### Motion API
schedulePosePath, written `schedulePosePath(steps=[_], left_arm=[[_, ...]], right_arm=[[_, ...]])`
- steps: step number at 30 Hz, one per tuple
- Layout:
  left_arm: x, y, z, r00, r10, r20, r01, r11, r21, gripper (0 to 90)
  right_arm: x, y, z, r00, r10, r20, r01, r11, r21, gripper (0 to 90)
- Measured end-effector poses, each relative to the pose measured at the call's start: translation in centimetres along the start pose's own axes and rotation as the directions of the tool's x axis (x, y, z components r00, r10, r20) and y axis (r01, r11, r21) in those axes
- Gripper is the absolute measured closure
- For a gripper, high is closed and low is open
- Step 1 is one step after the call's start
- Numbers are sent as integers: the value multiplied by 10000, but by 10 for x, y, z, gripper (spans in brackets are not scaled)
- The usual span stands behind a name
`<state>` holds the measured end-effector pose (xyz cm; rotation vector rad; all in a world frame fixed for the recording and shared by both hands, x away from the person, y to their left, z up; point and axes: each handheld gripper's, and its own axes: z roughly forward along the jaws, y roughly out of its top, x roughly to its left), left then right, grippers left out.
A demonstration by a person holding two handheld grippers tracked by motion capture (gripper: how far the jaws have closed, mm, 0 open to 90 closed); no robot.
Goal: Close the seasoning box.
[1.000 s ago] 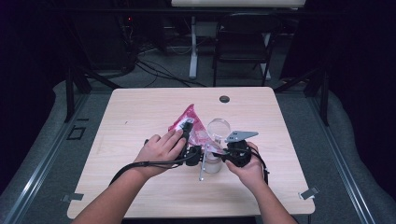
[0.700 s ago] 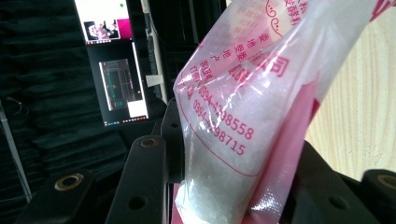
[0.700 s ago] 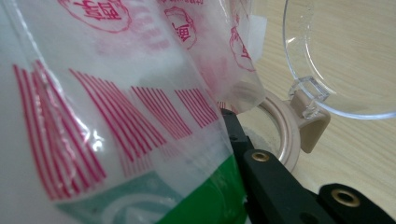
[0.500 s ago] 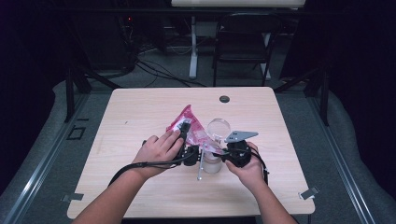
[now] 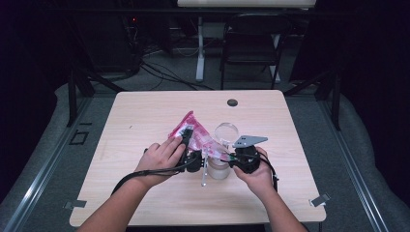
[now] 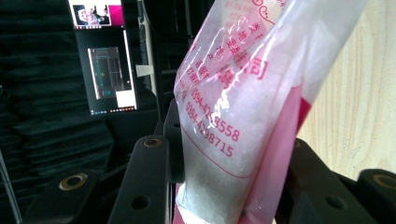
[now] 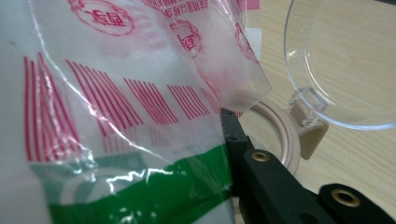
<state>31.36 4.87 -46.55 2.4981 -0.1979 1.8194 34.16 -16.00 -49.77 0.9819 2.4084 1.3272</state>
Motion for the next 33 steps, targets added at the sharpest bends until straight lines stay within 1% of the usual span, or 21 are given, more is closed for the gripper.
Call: schedulePosePath(steps=[1,2,4,5,6,8,10,12,13,15,17,20,21,22,23,26,27,28,29,30,33], left_arm=[[0,-1,0,10000,-1,-11,1,10000,-9,694],[0,-2,0,9999,-119,40,119,9999,8,695],[-1,-3,0,9997,-203,141,202,9998,40,698],[0,-4,-1,9995,-232,210,228,9996,190,699],[-1,-5,-1,9996,-261,95,260,9996,58,699],[-2,-6,-2,9985,-464,296,457,9987,223,700],[-3,-8,-2,9977,-626,247,622,9979,176,701],[-5,-9,-2,9959,-847,330,841,9963,182,702],[-6,-10,-2,9955,-884,345,879,9960,181,704],[-7,-12,-2,9921,-1161,473,1152,9931,226,707],[-9,-14,-2,9915,-1221,454,1213,9924,204,711],[-13,-17,-2,9852,-1600,617,1589,9870,225,716],[-13,-18,-2,9846,-1639,616,1627,9864,245,717],[-15,-19,-2,9817,-1796,627,1785,9837,218,718],[-16,-19,-1,9808,-1832,675,1821,9830,232,719],[-20,-20,-1,9722,-2217,759,2201,9751,290,721],[-22,-21,-1,9680,-2369,827,2352,9715,303,721],[-24,-21,-2,9660,-2436,871,2411,9698,379,721],[-26,-21,-1,9654,-2464,852,2443,9691,345,721],[-28,-22,-1,9632,-2535,897,2517,9673,314,721],[-32,-24,0,9574,-2701,1018,2670,9627,432,721]], right_arm=[[0,0,0,10000,-21,3,21,10000,-25,900],[1,1,0,10000,-32,10,32,10000,-29,900],[2,1,0,9999,-107,-34,106,9999,-34,900],[3,2,0,9999,-116,-36,116,9999,-48,900],[3,2,0,9999,-100,-20,100,9999,-72,900],[4,3,-1,9999,-131,-22,131,9999,-106,900],[5,4,-2,9999,-146,-4,146,9998,-135,900],[6,4,-2,9999,-149,-11,149,9998,-163,900],[7,4,-2,9999,-144,-10,144,9997,-178,900],[7,4,-2,9999,-169,-18,168,9997,-182,900],[8,4,-1,9998,-200,-30,199,9996,-210,900],[10,5,-1,9997,-243,-8,243,9996,-160,900],[10,5,0,9997,-244,-9,244,9996,-167,900],[11,5,0,9997,-260,-5,260,9995,-173,900],[11,5,0,9996,-287,-31,287,9995,-163,900],[12,5,0,9996,-287,28,288,9994,-192,900],[12,5,0,9996,-276,46,277,9994,-219,900],[12,5,0,9996,-273,53,274,9994,-221,900],[12,5,0,9996,-265,56,267,9994,-242,900],[12,5,0,9996,-259,67,261,9993,-256,900],[12,5,0,9996,-282,61,284,9993,-250,899]])
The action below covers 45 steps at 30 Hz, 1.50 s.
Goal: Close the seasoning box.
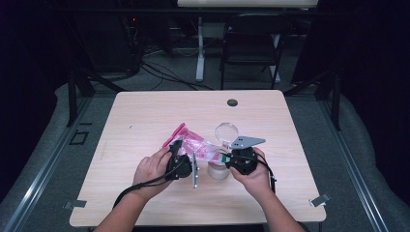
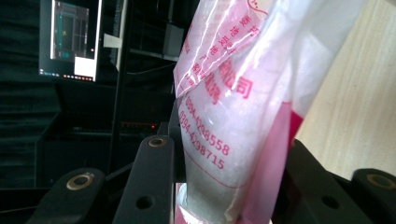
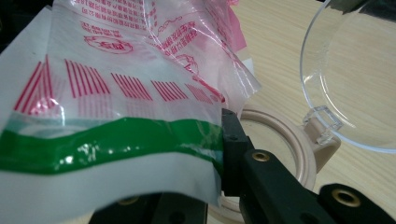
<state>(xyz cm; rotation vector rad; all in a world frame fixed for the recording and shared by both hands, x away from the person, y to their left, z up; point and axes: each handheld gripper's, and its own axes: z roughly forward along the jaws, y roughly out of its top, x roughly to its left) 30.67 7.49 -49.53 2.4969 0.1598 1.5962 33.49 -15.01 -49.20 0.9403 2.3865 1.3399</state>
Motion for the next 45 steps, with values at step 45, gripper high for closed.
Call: schedulePosePath(steps=[45], left_arm=[[-38,-46,35,7659,-5235,3734,5438,8372,582,760]], right_arm=[[2,2,1,9989,137,-441,-166,9977,-657,651]])
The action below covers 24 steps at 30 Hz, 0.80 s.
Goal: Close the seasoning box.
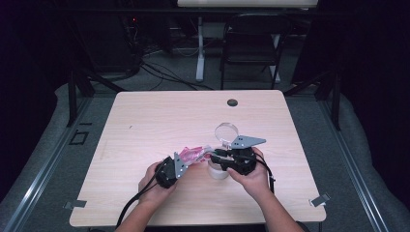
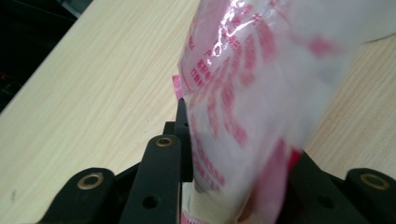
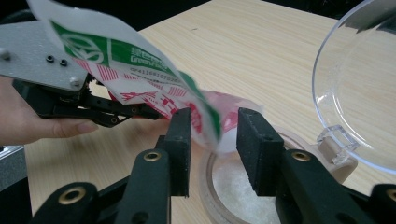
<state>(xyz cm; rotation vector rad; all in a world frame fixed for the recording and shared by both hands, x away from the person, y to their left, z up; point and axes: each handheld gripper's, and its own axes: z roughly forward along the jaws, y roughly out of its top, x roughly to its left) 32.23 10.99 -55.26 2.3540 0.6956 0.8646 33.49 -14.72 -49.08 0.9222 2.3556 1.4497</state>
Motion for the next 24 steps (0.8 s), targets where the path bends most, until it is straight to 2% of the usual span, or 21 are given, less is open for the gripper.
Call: schedulePosePath(steps=[2,5,9,11,14,15,18,21,24], left_arm=[[4,-4,0,9984,-505,246,506,9987,-47,762],[11,-8,1,9921,-1134,538,1148,9931,-233,765],[20,-11,1,9758,-1937,1011,1978,9797,-323,767],[23,-12,1,9710,-2100,1139,2150,9761,-331,768],[30,-13,1,9588,-2453,1434,2522,9671,-320,769],[32,-14,0,9572,-2507,1446,2582,9655,-348,770],[42,-15,-5,9474,-2816,1523,2916,9554,-470,770],[52,-17,-12,9418,-3063,1388,3167,9466,-599,770],[65,-21,-22,9431,-3146,1076,3226,9442,-666,769]], right_arm=[[0,0,-1,10000,-17,21,17,10000,-77,619],[0,1,-2,10000,68,20,-68,9997,-246,598],[-1,1,-3,9999,121,57,-119,9989,-452,578],[-2,2,-5,9999,116,62,-113,9985,-529,571],[-3,2,-7,9999,161,42,-158,9976,-679,565],[-3,2,-7,9998,208,36,-205,9969,-754,563],[-4,3,-9,9997,227,21,-225,9964,-817,555],[-5,3,-10,9995,319,40,-314,9954,-904,553],[-7,3,-11,9993,359,81,-350,9953,-897,553]])
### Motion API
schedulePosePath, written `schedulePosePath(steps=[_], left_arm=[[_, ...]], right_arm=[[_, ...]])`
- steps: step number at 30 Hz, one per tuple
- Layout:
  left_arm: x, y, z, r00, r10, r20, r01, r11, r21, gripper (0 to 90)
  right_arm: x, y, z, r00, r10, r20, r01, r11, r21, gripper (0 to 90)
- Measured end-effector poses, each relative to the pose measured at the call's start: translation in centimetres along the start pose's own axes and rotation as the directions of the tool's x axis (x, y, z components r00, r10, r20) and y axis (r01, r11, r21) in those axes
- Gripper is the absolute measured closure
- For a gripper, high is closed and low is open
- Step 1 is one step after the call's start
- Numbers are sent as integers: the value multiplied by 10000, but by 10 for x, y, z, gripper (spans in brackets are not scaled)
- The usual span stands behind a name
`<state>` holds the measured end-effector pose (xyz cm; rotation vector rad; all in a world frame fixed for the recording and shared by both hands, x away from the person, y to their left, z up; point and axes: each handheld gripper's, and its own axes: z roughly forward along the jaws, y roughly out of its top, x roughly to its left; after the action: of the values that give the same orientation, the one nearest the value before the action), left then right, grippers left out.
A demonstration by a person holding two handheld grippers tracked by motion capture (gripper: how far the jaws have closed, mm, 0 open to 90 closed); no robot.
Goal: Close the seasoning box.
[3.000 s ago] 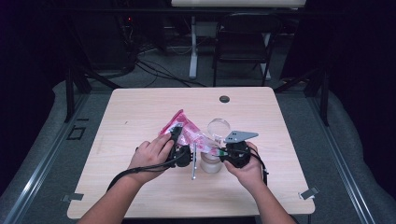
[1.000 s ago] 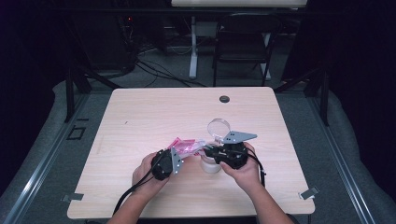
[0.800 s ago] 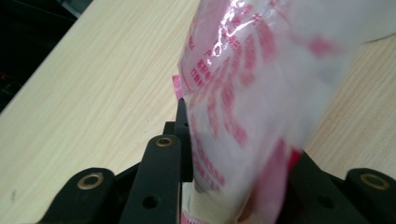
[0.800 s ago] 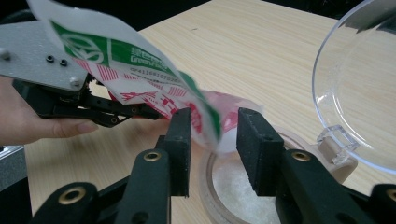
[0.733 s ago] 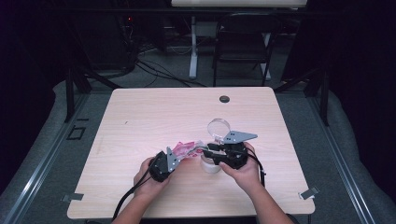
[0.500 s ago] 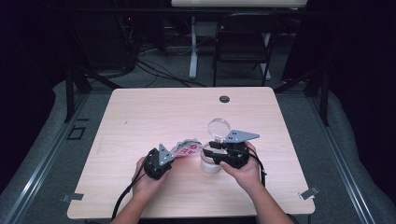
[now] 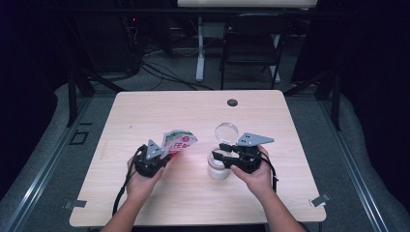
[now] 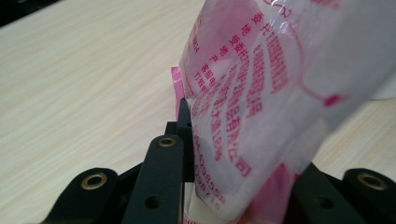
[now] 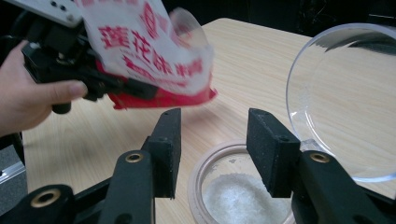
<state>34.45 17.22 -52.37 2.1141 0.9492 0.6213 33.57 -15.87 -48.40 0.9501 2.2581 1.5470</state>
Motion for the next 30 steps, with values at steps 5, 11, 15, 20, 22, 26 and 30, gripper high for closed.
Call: schedulePosePath(steps=[5,11,15,20,22,26,30], left_arm=[[22,-5,-18,9974,-512,-513,503,9986,-180,769],[43,-22,-34,9902,-863,-1100,860,9963,-78,769],[55,-38,-45,9795,-1248,-1579,1247,9921,-106,768],[69,-59,-51,9553,-1763,-2373,1782,9839,-136,768],[74,-64,-51,9456,-2074,-2505,2079,9778,-251,768],[80,-73,-48,9328,-2173,-2876,2272,9739,11,767],[84,-79,-42,9286,-2337,-2881,2517,9674,266,767]], right_arm=[[-2,0,-1,10000,27,61,-27,10000,20,553],[-4,2,-4,9998,-1,210,2,10000,-57,567],[-8,3,-9,9991,127,409,-119,9998,-185,568],[-16,3,-13,9975,384,596,-368,9989,-287,569],[-18,3,-15,9968,459,658,-442,9987,-260,569],[-19,3,-15,9965,514,667,-498,9984,-249,568],[-20,2,-15,9968,451,656,-443,9989,-132,566]])
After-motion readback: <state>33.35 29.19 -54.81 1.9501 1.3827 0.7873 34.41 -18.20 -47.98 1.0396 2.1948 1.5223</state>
